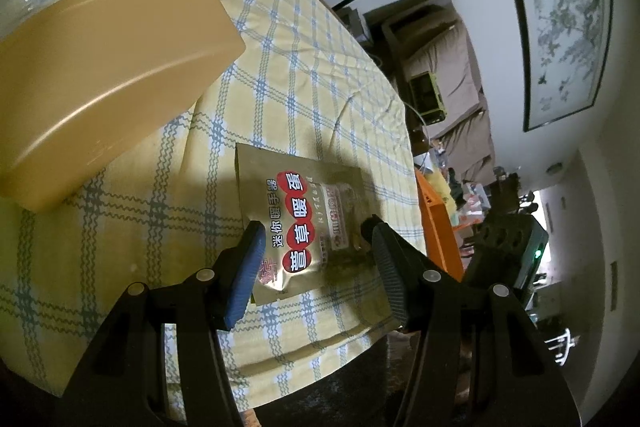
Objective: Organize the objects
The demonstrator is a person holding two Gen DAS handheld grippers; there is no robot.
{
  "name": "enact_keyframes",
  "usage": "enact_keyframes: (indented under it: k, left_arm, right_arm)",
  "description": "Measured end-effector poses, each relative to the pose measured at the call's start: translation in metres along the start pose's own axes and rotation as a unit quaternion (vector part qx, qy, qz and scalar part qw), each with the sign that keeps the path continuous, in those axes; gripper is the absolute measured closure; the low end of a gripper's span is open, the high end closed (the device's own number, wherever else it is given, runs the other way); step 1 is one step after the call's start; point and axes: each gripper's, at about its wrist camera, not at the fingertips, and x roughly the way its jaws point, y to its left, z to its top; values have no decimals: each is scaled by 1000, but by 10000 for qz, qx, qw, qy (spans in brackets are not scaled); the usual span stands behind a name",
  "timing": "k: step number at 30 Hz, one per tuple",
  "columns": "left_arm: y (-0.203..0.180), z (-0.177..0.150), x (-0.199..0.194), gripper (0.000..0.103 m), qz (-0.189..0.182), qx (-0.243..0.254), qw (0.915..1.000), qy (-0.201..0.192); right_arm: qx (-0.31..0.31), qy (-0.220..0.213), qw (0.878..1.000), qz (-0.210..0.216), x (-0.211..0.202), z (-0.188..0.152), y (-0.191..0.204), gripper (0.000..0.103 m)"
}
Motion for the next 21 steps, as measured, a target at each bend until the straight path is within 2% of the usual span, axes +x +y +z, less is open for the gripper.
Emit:
enact_keyframes:
  k: [1,3,6,8,13,15,16,18,19,21]
  left_arm:
    - [0,0,0,51,-7,-1,10000,0]
    - [1,0,-2,51,-14,-10,10000,-21]
    - [2,-1,-2,51,-10,-11,10000,-38]
    - [0,-1,-2,51,9,4,10000,-52]
    - [0,-1,-4,51,58,14,10000,-77]
    - [1,-1,-5,51,46,-3,9999,-90]
    - [1,-2,-5,51,53,-6,9999,-95]
    - [0,-3,-5,51,90,2,9999,-103]
    - [0,-4,-5,51,99,-5,9999,-95]
    - [0,-4,-5,51,106,-25,9999,-54]
  right_arm:
    - [5,8,10000,-5,2,1,1,76]
    - [-14,67,10000,19,2,1,5,69]
    - [-141,281,9993,223,2,-8,15,68]
    - [-187,232,9994,186,-1,-13,17,68]
    - [260,207,9981,525,5,-5,6,68]
    - [176,199,9984,492,6,-6,10,68]
    - [91,189,9989,428,6,-6,12,70]
    - [-105,181,9998,68,7,-6,18,84]
    - [-179,181,9996,-143,8,-6,20,97]
    - [-342,127,9981,-502,9,-7,26,101]
